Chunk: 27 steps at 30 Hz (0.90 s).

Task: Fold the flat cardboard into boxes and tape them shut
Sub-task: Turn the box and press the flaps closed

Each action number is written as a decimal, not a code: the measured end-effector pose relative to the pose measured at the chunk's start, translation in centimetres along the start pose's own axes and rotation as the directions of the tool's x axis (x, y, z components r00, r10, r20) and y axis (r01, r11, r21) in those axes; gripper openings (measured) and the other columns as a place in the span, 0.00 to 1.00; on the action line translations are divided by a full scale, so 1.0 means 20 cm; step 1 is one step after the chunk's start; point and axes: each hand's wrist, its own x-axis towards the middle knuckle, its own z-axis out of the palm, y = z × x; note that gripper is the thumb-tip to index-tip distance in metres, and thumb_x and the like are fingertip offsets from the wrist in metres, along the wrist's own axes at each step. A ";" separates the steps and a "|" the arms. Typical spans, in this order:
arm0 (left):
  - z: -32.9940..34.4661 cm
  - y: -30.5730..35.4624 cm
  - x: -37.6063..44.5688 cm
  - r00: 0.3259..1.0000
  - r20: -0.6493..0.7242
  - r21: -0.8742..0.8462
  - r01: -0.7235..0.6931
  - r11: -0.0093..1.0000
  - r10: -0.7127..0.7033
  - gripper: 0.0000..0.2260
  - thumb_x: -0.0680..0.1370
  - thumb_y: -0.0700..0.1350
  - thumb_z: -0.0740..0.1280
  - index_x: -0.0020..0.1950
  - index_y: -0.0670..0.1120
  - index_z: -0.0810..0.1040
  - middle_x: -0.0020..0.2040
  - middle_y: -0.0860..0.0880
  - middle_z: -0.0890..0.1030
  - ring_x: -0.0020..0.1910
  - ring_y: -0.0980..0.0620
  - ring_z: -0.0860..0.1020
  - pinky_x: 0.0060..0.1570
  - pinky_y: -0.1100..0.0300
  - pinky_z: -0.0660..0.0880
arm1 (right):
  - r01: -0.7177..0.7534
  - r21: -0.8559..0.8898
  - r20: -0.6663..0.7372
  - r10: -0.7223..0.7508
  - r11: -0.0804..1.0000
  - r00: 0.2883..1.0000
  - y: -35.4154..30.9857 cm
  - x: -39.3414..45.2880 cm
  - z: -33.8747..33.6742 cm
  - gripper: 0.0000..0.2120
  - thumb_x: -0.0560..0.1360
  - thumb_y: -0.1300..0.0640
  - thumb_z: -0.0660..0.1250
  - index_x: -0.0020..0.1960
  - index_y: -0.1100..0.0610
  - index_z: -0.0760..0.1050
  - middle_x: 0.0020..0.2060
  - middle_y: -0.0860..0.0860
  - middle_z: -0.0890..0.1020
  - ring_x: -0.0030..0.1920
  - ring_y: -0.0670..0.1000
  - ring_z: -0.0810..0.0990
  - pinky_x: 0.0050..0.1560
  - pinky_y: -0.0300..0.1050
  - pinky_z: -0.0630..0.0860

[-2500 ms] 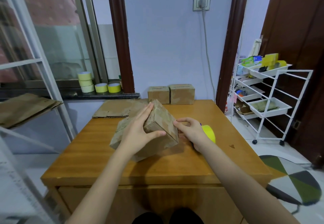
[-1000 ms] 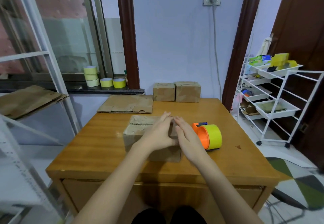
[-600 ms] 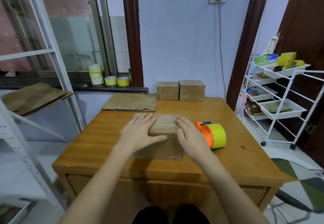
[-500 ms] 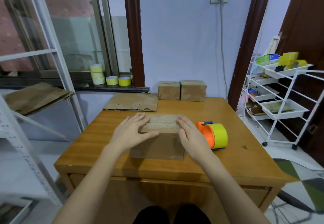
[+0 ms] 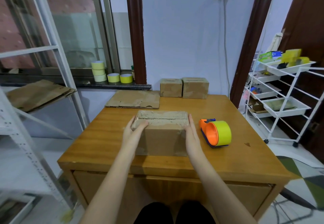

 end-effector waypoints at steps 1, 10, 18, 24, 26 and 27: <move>0.00 -0.02 -0.01 0.998 -0.008 -0.018 0.061 0.998 -0.061 0.42 0.64 0.61 0.73 0.74 0.50 0.65 0.70 0.48 0.71 0.67 0.47 0.69 0.69 0.47 0.65 | -0.015 0.018 -0.013 0.015 1.000 1.000 0.01 0.00 0.00 0.23 0.83 0.52 0.51 0.77 0.44 0.53 0.66 0.42 0.66 0.66 0.42 0.62 0.65 0.38 0.59; -0.02 -0.06 0.00 0.995 0.016 -0.012 0.095 0.995 -0.095 0.30 0.74 0.59 0.67 0.72 0.47 0.67 0.66 0.48 0.72 0.66 0.45 0.70 0.65 0.51 0.64 | -0.155 0.033 -0.034 0.156 0.987 0.987 0.08 0.05 0.00 0.25 0.81 0.45 0.52 0.77 0.48 0.57 0.72 0.47 0.67 0.71 0.49 0.64 0.69 0.46 0.60; -0.02 -0.01 -0.02 0.993 -0.059 0.440 -0.066 0.896 0.102 0.37 0.74 0.66 0.62 0.78 0.50 0.57 0.73 0.48 0.66 0.71 0.45 0.65 0.69 0.47 0.64 | -0.240 -0.004 -0.022 0.239 0.971 0.971 0.07 0.01 -0.01 0.27 0.79 0.37 0.51 0.73 0.48 0.65 0.71 0.51 0.69 0.71 0.53 0.66 0.73 0.52 0.60; 0.05 0.07 -0.07 0.683 0.264 0.860 -0.487 0.155 0.681 0.17 0.82 0.48 0.60 0.70 0.47 0.72 0.71 0.48 0.71 0.74 0.49 0.63 0.72 0.55 0.52 | -0.109 -0.343 -0.090 0.083 0.933 0.993 0.02 -0.02 -0.03 0.39 0.76 0.30 0.51 0.75 0.56 0.61 0.74 0.53 0.63 0.73 0.54 0.62 0.72 0.51 0.60; 0.09 0.06 -0.11 0.681 0.408 0.827 -0.558 0.070 0.609 0.17 0.82 0.50 0.57 0.69 0.48 0.73 0.70 0.50 0.72 0.72 0.52 0.65 0.73 0.56 0.53 | 0.031 -0.508 -0.120 -0.107 0.861 0.987 -0.05 -0.01 -0.05 0.31 0.80 0.41 0.54 0.77 0.58 0.57 0.76 0.54 0.58 0.76 0.53 0.56 0.75 0.51 0.55; 0.10 0.04 -0.12 0.695 0.450 0.819 -0.571 0.051 0.561 0.18 0.82 0.51 0.55 0.70 0.49 0.71 0.71 0.51 0.71 0.72 0.53 0.64 0.73 0.56 0.53 | 0.116 -0.567 -0.076 -0.193 0.815 0.978 -0.09 0.01 -0.06 0.27 0.82 0.47 0.54 0.76 0.58 0.59 0.76 0.53 0.59 0.76 0.52 0.55 0.75 0.50 0.53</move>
